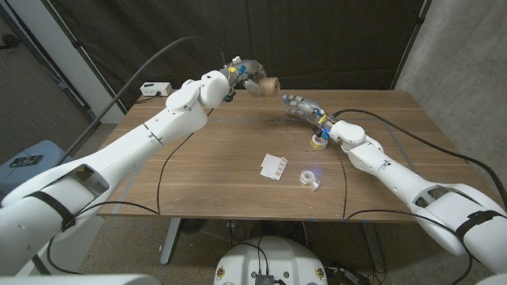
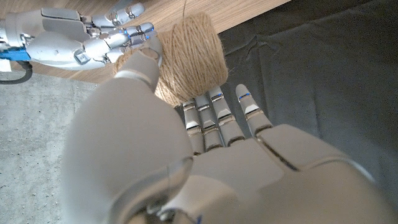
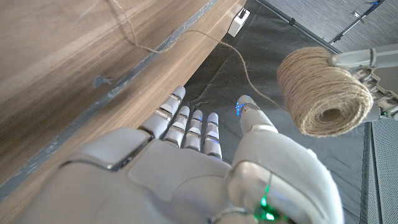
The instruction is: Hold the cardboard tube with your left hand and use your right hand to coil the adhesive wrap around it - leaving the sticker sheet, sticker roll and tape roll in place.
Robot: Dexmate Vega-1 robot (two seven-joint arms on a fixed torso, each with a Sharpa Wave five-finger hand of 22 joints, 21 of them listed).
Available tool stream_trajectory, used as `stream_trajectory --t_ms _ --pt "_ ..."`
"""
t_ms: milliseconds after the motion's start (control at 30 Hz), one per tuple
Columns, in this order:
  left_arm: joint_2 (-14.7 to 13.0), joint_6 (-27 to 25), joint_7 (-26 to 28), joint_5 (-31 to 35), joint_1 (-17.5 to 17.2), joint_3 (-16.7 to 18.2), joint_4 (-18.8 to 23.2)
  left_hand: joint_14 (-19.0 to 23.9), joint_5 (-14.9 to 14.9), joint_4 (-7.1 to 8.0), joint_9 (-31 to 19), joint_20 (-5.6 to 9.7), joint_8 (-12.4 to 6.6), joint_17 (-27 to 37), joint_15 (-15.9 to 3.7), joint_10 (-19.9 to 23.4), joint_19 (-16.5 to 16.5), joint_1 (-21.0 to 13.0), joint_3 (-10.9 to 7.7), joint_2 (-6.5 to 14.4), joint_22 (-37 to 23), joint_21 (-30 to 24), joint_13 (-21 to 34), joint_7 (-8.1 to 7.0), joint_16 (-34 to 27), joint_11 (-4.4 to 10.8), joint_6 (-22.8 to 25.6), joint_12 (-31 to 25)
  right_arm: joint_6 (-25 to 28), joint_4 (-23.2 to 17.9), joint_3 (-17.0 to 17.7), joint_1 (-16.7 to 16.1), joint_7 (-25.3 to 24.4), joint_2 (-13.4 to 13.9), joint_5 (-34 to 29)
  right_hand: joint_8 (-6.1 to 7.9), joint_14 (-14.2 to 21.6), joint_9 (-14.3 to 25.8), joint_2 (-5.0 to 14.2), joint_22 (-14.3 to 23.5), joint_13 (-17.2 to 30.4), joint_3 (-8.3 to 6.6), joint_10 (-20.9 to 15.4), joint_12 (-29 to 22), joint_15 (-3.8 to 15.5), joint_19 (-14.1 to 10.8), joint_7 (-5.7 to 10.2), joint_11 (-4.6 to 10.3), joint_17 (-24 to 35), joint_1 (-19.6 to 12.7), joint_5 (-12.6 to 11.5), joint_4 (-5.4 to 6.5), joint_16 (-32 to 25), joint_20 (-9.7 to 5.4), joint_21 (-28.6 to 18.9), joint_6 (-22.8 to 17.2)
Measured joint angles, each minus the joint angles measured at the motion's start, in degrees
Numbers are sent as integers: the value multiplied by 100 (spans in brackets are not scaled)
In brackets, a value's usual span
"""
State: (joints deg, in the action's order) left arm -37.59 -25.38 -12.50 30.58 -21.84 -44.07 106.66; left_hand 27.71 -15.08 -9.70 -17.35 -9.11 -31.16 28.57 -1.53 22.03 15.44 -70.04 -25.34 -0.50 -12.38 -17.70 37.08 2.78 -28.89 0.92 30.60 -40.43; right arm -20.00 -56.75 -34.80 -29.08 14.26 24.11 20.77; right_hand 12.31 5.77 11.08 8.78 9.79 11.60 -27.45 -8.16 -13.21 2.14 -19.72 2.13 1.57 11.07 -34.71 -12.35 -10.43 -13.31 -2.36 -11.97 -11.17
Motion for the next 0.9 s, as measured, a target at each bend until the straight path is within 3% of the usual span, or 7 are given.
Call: stream_trajectory --t_ms 900 --pt "98 -345 -19 -209 173 -89 89 -36 -41 0 0 -22 0 31 87 9 -22 0 0 0 0 0 0 30 5 -9 -30 57 -197 550 -160 230 151 -294 -104 0 113 -1 -46 0 -1 -23 -85 0 8 -62 42 85 -1 -346 0 -23 0 1 0 -40"
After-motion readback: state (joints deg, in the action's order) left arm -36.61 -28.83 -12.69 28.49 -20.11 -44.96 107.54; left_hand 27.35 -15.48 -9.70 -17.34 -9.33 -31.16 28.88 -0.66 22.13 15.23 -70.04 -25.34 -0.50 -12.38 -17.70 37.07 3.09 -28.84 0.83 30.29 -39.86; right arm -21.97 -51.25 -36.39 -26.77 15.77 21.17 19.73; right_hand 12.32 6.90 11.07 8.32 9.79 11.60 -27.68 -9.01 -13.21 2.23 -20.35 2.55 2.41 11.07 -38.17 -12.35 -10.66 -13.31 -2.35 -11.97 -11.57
